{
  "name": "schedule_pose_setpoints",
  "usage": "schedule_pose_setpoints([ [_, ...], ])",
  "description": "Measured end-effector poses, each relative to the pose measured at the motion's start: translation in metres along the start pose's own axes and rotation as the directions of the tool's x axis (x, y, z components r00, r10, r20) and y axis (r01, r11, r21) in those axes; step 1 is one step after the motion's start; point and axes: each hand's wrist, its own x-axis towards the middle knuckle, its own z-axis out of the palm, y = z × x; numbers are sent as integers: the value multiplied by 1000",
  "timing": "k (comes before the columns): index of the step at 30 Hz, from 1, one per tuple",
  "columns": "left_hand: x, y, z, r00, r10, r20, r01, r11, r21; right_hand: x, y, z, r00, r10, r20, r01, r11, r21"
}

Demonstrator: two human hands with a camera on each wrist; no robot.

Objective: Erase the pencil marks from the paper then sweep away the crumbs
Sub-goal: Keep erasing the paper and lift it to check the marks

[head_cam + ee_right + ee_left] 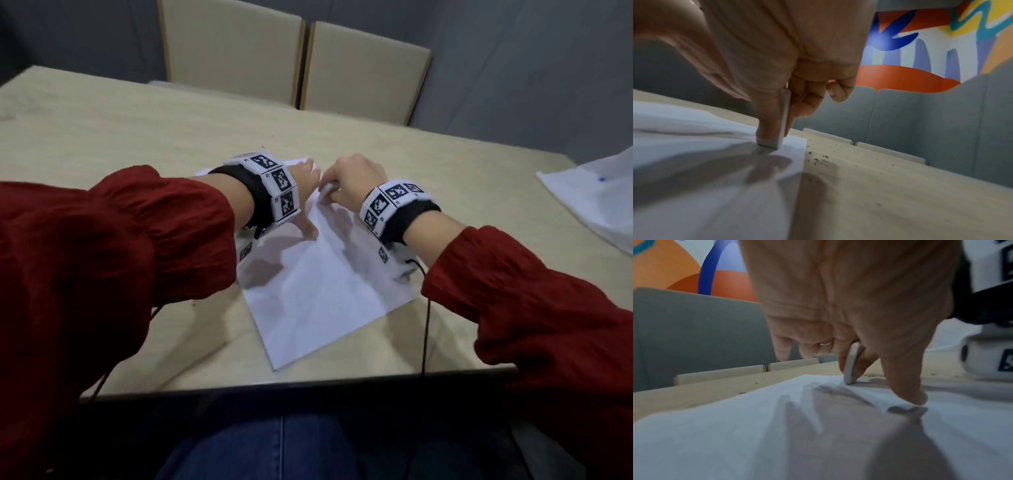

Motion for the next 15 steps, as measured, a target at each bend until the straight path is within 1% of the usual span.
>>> schedule_pose_setpoints([
  [1, 1, -3, -1, 999, -41, 3, 41, 999, 13, 8, -1, -1, 1000, -1, 5, 0, 1000, 16],
  [3, 3, -10, -3, 991, -111, 72, 110, 994, 12, 19, -2, -3, 999, -2, 32, 1, 999, 36],
  [5, 7, -14, 3, 979, -143, 145, 141, 990, 22, 24, -2, -4, 999, -2, 40, 0, 999, 34],
  [7, 14, -17, 15, 975, -118, 188, 117, 993, 15, 25, -1, -2, 999, 7, 35, -9, 998, 63],
  [9, 17, -20, 25, 977, -86, 193, 86, 996, 8, 21, -2, 1, 999, 9, 31, -12, 995, 101],
  [10, 17, -21, 27, 979, -78, 188, 79, 997, 2, 18, -3, 2, 1000, -1, 26, -1, 996, 91],
  [13, 16, -21, 26, 979, -69, 194, 65, 998, 26, 3, -11, 2, 998, -69, -10, 69, 997, -23],
  [15, 18, -20, 25, 977, -69, 200, 61, 997, 47, -15, -13, -1, 994, -112, 9, 113, 990, -84],
])
